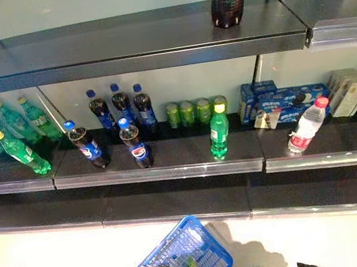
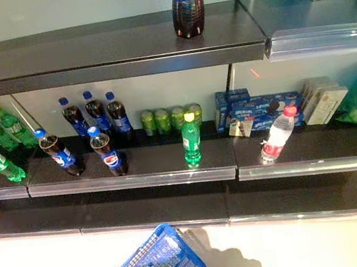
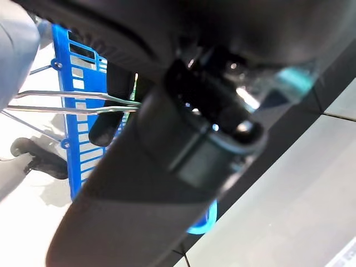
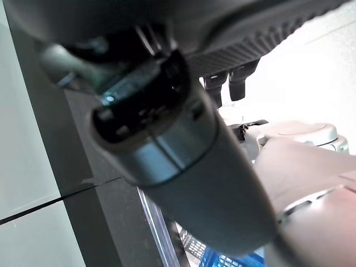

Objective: Pick up the drink and place into the basket.

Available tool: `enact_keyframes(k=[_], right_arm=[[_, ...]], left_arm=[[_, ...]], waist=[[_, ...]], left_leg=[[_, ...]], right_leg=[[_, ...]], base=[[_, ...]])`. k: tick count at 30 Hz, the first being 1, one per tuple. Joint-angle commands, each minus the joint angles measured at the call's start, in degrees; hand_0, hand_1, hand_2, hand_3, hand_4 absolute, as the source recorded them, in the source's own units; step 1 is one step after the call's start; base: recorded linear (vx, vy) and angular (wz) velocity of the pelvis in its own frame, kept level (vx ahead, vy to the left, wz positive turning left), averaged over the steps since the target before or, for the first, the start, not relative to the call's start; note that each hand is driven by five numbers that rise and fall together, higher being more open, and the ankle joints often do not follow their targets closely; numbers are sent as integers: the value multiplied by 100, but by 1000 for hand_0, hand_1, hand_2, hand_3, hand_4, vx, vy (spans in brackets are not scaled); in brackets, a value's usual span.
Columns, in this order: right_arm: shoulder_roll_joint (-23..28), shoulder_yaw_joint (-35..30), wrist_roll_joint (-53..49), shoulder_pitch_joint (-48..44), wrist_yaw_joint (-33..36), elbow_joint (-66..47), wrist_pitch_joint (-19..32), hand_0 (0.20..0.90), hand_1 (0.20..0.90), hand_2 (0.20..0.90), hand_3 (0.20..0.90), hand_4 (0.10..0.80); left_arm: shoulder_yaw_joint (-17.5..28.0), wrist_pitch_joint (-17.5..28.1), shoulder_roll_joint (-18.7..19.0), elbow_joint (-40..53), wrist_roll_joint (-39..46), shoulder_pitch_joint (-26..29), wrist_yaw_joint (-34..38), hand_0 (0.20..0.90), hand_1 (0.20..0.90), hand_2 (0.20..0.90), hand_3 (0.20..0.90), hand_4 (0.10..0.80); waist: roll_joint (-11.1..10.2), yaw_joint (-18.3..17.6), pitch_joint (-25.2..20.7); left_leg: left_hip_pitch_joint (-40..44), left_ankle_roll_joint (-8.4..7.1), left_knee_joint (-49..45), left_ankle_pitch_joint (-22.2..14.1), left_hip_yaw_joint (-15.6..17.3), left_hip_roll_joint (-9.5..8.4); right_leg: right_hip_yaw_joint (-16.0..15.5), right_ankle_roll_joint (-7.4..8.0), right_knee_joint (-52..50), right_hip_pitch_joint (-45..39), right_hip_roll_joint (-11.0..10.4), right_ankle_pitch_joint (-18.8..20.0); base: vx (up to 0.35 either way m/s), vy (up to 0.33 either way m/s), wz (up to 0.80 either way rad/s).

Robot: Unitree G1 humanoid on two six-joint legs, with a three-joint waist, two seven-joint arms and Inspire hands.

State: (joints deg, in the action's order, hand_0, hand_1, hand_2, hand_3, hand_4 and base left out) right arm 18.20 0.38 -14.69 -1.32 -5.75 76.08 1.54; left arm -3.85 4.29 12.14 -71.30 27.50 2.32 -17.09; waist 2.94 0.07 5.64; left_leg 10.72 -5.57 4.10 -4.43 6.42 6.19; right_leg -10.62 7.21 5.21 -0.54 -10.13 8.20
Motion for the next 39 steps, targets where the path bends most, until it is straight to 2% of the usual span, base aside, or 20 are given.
enact_keyframes(k=[1, 7, 9, 12, 14, 18, 19, 22, 25, 26, 30, 36, 39], right_arm=[[204, 70, -16, -335, -5, 314, 30, 900, 900, 900, 900, 800], [279, 161, -42, -663, 18, 262, -32, 900, 900, 900, 900, 800], [342, 211, -49, -817, 51, 188, 73, 900, 900, 900, 900, 800], [414, 214, -255, -984, 19, 33, 91, 900, 900, 900, 900, 800], [493, 259, -306, -1085, -65, 36, 175, 900, 900, 900, 900, 800], [539, 275, -365, -1101, -120, 47, 275, 900, 900, 900, 900, 800], [578, 325, -588, -1182, -113, 1, 516, 900, 900, 900, 900, 800], [580, 413, -824, -1318, -136, -260, 926, 900, 900, 900, 900, 800], [617, 450, -1022, -1440, -171, -454, 1085, 900, 900, 900, 900, 800], [639, 511, -1269, -1568, -255, -767, 1311, 900, 900, 900, 900, 800], [639, 658, -1387, -1633, -240, -1916, 1647, 900, 900, 900, 900, 800], [777, 1132, -900, -1618, 181, -4751, 1644, 900, 900, 900, 900, 800], [887, 1230, -471, -1702, 229, -5527, 1751, 900, 900, 900, 900, 800]], left_arm=[[-110, 416, 700, 88, 3, 264, -104, 300, 300, 300, 200, 100], [-256, 459, 620, 138, 278, 546, 36, 300, 300, 300, 200, 100], [-299, 467, 573, 220, 460, 711, 105, 300, 300, 300, 200, 100], [-391, 500, 633, 254, 534, 905, 84, 300, 300, 300, 200, 100], [-483, 503, 699, 245, 666, 1033, 103, 300, 300, 300, 200, 100], [-508, 508, 732, 286, 710, 1048, 72, 300, 300, 300, 200, 100], [-607, 540, 783, 329, 740, 1116, 87, 300, 300, 300, 200, 100], [-670, 562, 827, 400, 816, 1150, 107, 300, 300, 300, 200, 100], [-716, 579, 856, 435, 854, 1176, 127, 300, 300, 300, 200, 100], [-762, 557, 888, 515, 940, 1202, 195, 300, 300, 300, 200, 100], [-846, 513, 907, 776, 949, 1108, 299, 300, 300, 300, 200, 100], [-863, 563, 935, 1112, 1139, 910, 438, 300, 300, 300, 200, 100], [-836, 575, 941, 1192, 1177, 901, 412, 300, 300, 300, 200, 100]], waist=[[-160, 83, 298], [-128, 53, 724], [-159, 84, 1043], [-223, 110, 1406], [-256, 100, 1618], [-274, 98, 1695], [-290, 123, 1812], [-301, 132, 1857], [-298, 151, 1897], [-307, 164, 1928], [-329, 192, 1927], [-412, 128, 1952], [-414, 104, 1981]], left_leg=[[-599, 44, 11, 263, 169, -17], [-1035, 11, 76, 456, 138, 28], [-1374, 3, -36, 550, 87, 60], [-2062, -20, -802, 531, -71, 98], [-2553, -66, -1515, 410, -246, 148], [-2748, -85, -1855, 290, -316, 176], [-3082, -72, -2334, 111, -431, 188], [-3401, -56, -2774, -70, -475, 206], [-3550, -44, -2990, -173, -485, 217], [-3700, -22, -3166, -239, -506, 226], [-3816, 7, -3279, -294, -561, 221], [-3828, 36, -3200, -216, -597, 206], [-3824, 44, -3101, -139, -607, 198]], right_leg=[[164, 356, -329, -36, -407, -498], [267, 314, -238, 429, -358, -314], [278, 274, -421, 796, -382, -293], [305, 222, -1068, 1327, -482, -385], [341, 156, -1624, 1720, -541, -550], [350, 137, -1863, 1876, -592, -647], [379, 106, -2351, 2229, -651, -796], [439, 74, -2817, 2587, -644, -959], [480, 77, -3114, 2786, -640, -1056], [532, 64, -3393, 2979, -620, -1150], [600, 54, -3651, 3161, -596, -1248], [615, 55, -3661, 3239, -556, -1219], [599, 66, -3604, 3253, -539, -1195]], base=[[-43, 6, 0], [-157, 14, 3], [-215, -13, 0], [-290, -51, -1], [-245, -52, 3], [-101, -34, -1], [-213, -75, 7], [-162, -52, 14], [-80, -13, -3], [-70, -18, -10], [-32, -14, 1], [-5, -1, 2], [-19, 12, 4]])
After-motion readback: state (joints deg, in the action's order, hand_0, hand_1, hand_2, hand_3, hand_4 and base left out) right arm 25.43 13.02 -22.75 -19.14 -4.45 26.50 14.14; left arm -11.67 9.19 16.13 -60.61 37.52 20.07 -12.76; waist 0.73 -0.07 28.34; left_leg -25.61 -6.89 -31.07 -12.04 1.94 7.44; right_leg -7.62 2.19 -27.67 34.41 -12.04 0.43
